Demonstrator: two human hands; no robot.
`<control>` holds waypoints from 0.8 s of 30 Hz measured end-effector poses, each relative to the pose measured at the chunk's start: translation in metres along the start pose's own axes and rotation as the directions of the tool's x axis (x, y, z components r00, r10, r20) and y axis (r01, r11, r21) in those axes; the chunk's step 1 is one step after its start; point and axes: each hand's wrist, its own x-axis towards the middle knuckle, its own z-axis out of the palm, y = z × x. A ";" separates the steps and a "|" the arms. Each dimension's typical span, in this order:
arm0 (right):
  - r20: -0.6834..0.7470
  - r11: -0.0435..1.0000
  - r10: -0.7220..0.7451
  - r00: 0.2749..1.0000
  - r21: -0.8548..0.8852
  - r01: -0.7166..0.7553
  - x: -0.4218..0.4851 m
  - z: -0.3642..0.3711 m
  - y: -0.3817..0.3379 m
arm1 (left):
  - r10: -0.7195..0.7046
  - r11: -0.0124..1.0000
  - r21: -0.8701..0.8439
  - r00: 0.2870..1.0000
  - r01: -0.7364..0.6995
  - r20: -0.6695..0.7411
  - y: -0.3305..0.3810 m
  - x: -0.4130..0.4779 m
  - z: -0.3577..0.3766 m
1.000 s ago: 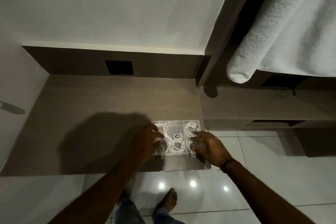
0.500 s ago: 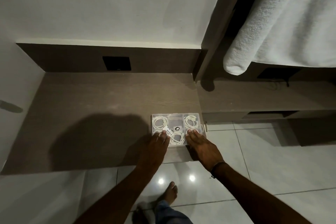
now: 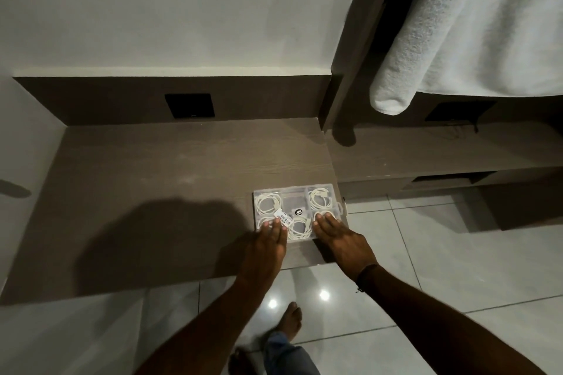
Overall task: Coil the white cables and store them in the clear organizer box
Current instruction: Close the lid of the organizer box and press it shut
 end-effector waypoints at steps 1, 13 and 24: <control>-0.026 1.000 -0.003 1.000 -0.008 0.003 -0.001 -0.003 -0.003 | 0.004 1.000 0.002 1.000 -0.004 -0.001 0.002 0.000 0.001; -0.077 0.995 0.076 0.994 0.070 -0.071 0.065 -0.009 0.013 | 0.091 0.996 -0.002 0.988 -0.092 -0.126 -0.038 0.072 -0.015; -0.017 0.979 0.134 0.991 0.160 -0.130 0.221 -0.040 0.070 | 0.056 0.992 0.119 0.997 -0.050 -0.045 -0.112 0.206 -0.026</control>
